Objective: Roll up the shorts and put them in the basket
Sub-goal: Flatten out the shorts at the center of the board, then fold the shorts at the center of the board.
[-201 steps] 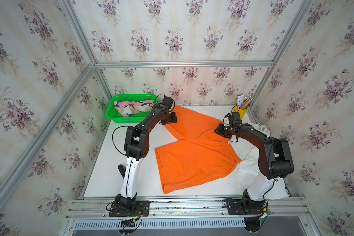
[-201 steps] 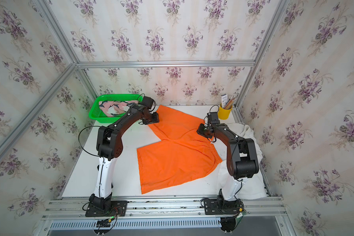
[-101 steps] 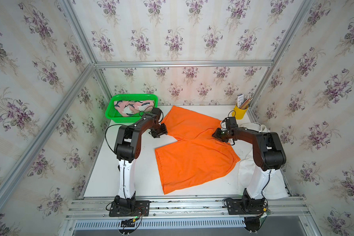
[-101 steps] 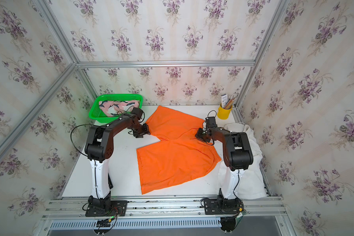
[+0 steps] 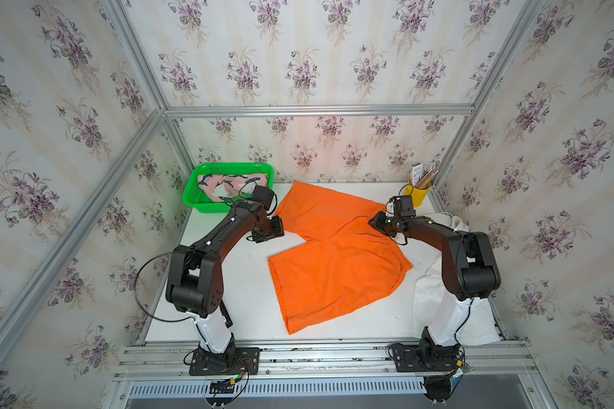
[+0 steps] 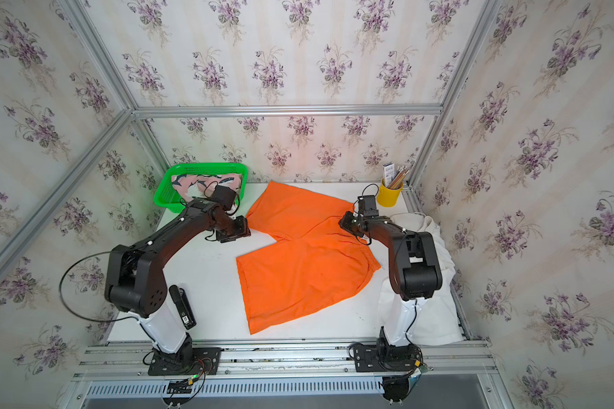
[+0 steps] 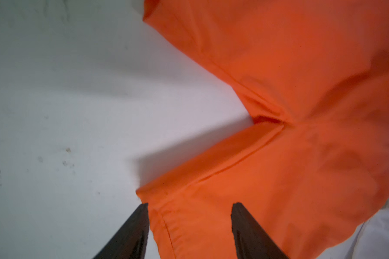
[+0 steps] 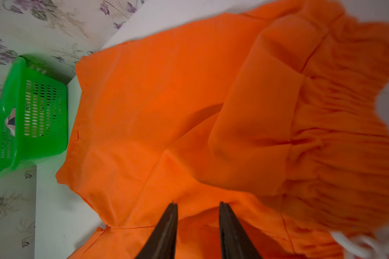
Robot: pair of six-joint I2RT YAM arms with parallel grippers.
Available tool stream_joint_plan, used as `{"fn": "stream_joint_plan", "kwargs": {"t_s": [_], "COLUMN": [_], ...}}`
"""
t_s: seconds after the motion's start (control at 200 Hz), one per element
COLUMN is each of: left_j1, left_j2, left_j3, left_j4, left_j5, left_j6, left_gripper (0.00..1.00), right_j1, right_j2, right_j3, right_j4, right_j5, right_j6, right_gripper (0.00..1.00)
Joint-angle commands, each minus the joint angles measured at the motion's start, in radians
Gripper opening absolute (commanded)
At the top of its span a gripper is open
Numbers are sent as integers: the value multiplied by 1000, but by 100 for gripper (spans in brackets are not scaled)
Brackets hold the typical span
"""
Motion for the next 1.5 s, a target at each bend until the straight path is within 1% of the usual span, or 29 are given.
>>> {"fn": "stream_joint_plan", "kwargs": {"t_s": [0.0, 0.075, 0.165, 0.31, 0.45, 0.569, 0.684, 0.744, 0.789, 0.884, 0.974, 1.054, 1.089, 1.169, 1.274, 1.359, 1.444, 1.459, 1.494], "left_j1": [-79, -140, -181, -174, -122, -40, 43, 77, 98, 133, 153, 156, 156, 152, 151, 150, 150, 149, 146], "left_j2": [-82, -116, -104, -6, 125, 223, 304, 329, 330, 296, 219, 142, 109, 20, -102, -177, -237, -272, -300], "left_j3": [-111, -192, -259, -318, -286, -213, -99, -43, -12, 19, 6, -24, -38, -87, -163, -201, -249, -258, -279], "left_j4": [-40, -4, 58, 169, 201, 198, 169, 151, 143, 117, 96, 77, 67, 43, -3, -73, -113, -118, -128], "left_j5": [-1, 43, 67, 75, 71, 56, 52, 50, 48, 41, 34, 26, 33, 40, 37, 6, 2, -1, -3], "left_j6": [-30, -63, -96, -109, -63, -11, 36, 58, 69, 84, 85, 74, 68, 45, 12, -2, -12, -16, -27], "left_gripper": [63, 63, 63, 63, 63, 63, 63, 63, 62, 63, 63, 63, 64, 64, 66, 67, 68, 68, 68], "right_j1": [0, 0, 0, 0, 0, 2, 4, 9, 10, 7, -2, -8, -8, -10, -11, -11, -12, -12, -12], "right_j2": [-97, -154, -191, -230, -212, -146, -99, -88, -106, -194, -297, -365, -384, -401, -381, -364, -344, -342, -342], "right_j3": [-34, -77, -143, -250, -314, -340, -341, -326, -315, -295, -305, -336, -351, -390, -418, -444, -458, -458, -462], "right_j4": [-161, -211, -231, -208, -142, -48, 38, 39, -10, -172, -277, -324, -335, -334, -311, -265, -242, -241, -237], "right_j5": [25, 15, 1, -2, -8, -87, -187, -233, -193, 10, 191, 275, 293, 302, 285, 267, 274, 276, 289], "right_j6": [-78, -104, -117, -104, -87, -48, 0, 4, -1, -38, -43, -33, -21, 10, 32, 46, 62, 65, 68], "right_gripper": [38, 38, 38, 38, 38, 37, 37, 37, 38, 40, 46, 54, 57, 59, 56, 52, 50, 50, 49]}}
